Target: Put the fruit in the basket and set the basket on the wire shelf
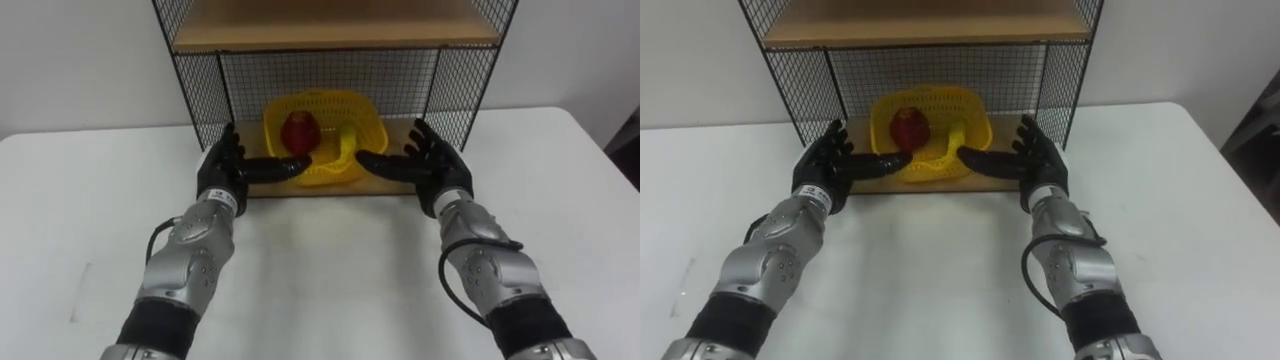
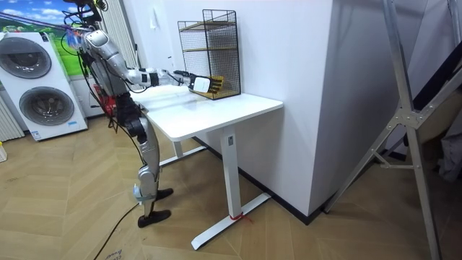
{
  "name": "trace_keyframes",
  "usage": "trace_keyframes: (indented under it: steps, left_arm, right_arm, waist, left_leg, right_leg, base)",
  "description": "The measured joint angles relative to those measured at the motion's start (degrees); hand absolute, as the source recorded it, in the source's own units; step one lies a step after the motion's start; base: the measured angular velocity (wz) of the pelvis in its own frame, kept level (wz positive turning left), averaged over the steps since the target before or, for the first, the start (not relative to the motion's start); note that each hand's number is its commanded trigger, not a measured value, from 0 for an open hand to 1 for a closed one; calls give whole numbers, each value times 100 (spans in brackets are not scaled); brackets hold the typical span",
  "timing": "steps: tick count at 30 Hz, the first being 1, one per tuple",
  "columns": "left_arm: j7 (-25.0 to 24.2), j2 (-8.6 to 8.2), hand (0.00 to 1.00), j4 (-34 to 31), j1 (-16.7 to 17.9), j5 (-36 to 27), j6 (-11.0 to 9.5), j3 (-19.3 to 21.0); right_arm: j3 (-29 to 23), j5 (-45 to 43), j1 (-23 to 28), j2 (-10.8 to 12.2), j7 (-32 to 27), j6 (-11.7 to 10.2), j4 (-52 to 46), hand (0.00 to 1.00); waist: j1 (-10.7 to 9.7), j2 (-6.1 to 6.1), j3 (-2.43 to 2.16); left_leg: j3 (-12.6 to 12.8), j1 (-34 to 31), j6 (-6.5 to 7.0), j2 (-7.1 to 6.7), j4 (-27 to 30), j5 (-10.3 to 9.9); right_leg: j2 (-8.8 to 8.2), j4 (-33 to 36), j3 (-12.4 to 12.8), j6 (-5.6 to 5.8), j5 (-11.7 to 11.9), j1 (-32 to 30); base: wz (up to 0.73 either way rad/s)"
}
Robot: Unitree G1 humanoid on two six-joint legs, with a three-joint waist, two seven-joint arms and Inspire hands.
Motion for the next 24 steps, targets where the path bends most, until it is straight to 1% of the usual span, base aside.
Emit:
trace_keyframes:
  steps: [1,5,7,8,9,12,13,15,18,23,24]
  left_arm:
    - [0,1,0,-186,70,-1,-10,6]
    - [1,29,0,-721,313,-9,-28,-2]
    - [2,52,0,-1119,563,-8,-36,-4]
    - [2,63,0,-1187,609,-9,-38,-4]
    - [2,102,0,-1304,678,-10,-40,-5]
    - [-68,246,0,-1410,735,-9,-50,-20]
    - [-95,277,0,-1546,811,-8,-51,-23]
    - [-142,291,0,-1754,934,-13,-63,-48]
    - [-248,303,0,-2154,1197,-8,-131,-150]
    - [-497,304,0,-2567,1403,-2,-152,-219]
    - [-574,301,0,-2633,1444,-13,-194,-235]
  right_arm:
    - [0,-5,38,1,0,-2,-36,0]
    - [6,-1,143,-3,-10,-1,-156,0]
    - [17,29,314,-1,-9,-2,-499,0]
    - [17,29,326,-2,-10,-2,-538,0]
    - [17,22,364,-2,-10,-2,-630,0]
    - [54,0,503,0,3,-2,-917,0]
    - [62,-11,505,0,10,-2,-951,0]
    - [59,-67,513,-6,6,-2,-986,0]
    - [71,-295,650,-2,5,-14,-1391,0]
    - [60,-419,887,-18,110,-61,-1950,0]
    - [60,-413,974,-21,157,-62,-2110,0]
  waist:
    - [1,-8,-8]
    - [15,-18,-14]
    - [20,-25,-13]
    - [20,-26,-13]
    - [19,-31,-13]
    - [21,-36,-11]
    - [18,-41,-10]
    - [22,-59,-18]
    - [33,-76,-22]
    - [62,-127,-20]
    - [48,-127,-19]
  left_leg:
    - [4,10,0,3,1,2]
    - [27,34,3,6,-22,9]
    - [41,46,3,7,-31,9]
    - [48,49,3,9,-31,9]
    - [54,50,3,12,-27,9]
    - [55,60,2,12,-27,9]
    - [55,67,2,12,-33,10]
    - [55,88,2,11,-71,10]
    - [57,97,0,7,-89,15]
    - [108,146,-8,7,-210,68]
    - [103,144,-10,4,-210,69]
  right_leg:
    - [-2,29,1,0,0,-12]
    - [-10,56,-3,1,0,-19]
    - [-11,55,5,1,-1,-18]
    - [-11,55,7,1,-1,-18]
    - [-10,50,11,1,0,-15]
    - [-9,40,3,1,0,4]
    - [-9,38,5,0,0,8]
    - [-10,25,5,0,0,28]
    - [-7,-44,4,-9,6,63]
    - [-17,-72,3,-15,10,55]
    - [-17,-87,2,-16,11,55]
  base:
    - [0]
    - [0]
    - [-2]
    - [-4]
    - [0]
    - [0]
    - [0]
    - [0]
    - [0]
    - [0]
    - [0]
